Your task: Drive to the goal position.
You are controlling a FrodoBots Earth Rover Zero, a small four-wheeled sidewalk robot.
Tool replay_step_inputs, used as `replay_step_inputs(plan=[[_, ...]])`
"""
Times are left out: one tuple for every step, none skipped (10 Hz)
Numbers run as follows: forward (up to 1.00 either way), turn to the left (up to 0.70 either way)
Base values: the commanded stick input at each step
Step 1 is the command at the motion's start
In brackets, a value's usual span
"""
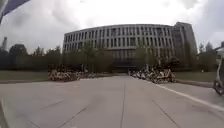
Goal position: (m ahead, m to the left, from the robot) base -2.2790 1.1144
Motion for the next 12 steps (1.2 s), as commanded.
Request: replay_step_inputs(plan=[[0.7,0.0],[0.7,0.0],[0.7,0.0],[0.7,0.0],[0.7,0.0],[0.7,0.0],[0.7,0.0],[0.7,0.0],[0.7,0.0],[0.7,0.0],[0.7,0.0],[0.7,0.0]])
